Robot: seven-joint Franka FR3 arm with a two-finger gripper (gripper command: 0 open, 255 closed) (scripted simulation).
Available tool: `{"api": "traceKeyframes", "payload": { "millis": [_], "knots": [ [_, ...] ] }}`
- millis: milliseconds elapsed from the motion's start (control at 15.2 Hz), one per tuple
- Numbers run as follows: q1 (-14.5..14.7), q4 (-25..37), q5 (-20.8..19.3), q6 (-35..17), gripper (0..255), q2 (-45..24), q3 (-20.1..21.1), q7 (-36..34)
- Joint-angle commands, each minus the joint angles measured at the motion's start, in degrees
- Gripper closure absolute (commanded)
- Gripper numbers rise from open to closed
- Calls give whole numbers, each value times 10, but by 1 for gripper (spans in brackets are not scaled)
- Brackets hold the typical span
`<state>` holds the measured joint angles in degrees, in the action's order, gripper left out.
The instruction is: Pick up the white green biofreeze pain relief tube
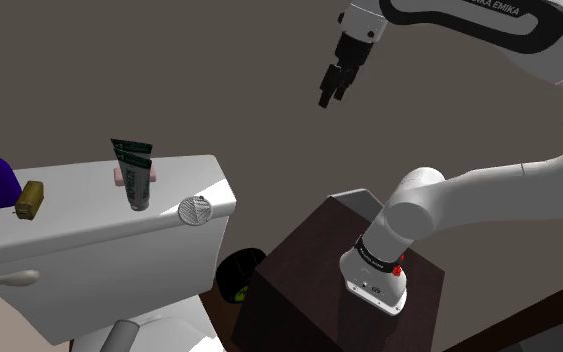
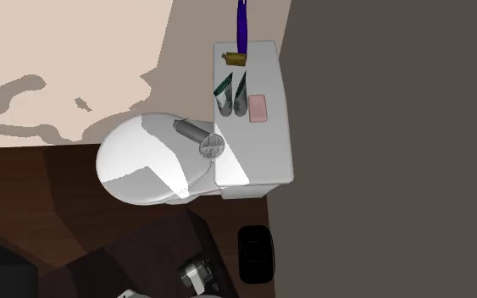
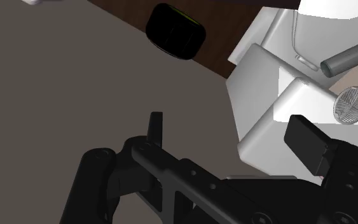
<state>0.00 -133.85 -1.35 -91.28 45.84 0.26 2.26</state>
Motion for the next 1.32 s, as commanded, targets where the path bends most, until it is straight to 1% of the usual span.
{"api": "traceKeyframes", "payload": {
  "millis": [0, 330, 660, 990, 1254],
  "knots": [
    [0, 0, 0, 0, 0, 0, 0, 0],
    [23, 29, 21, -47, 0, -77, 41, -24],
    [41, 73, 32, -87, 0, -159, 81, -47],
    [56, 130, 31, -117, 0, -247, 120, -72],
    [68, 185, 20, -133, 0, -320, 151, -95]
  ]
}}
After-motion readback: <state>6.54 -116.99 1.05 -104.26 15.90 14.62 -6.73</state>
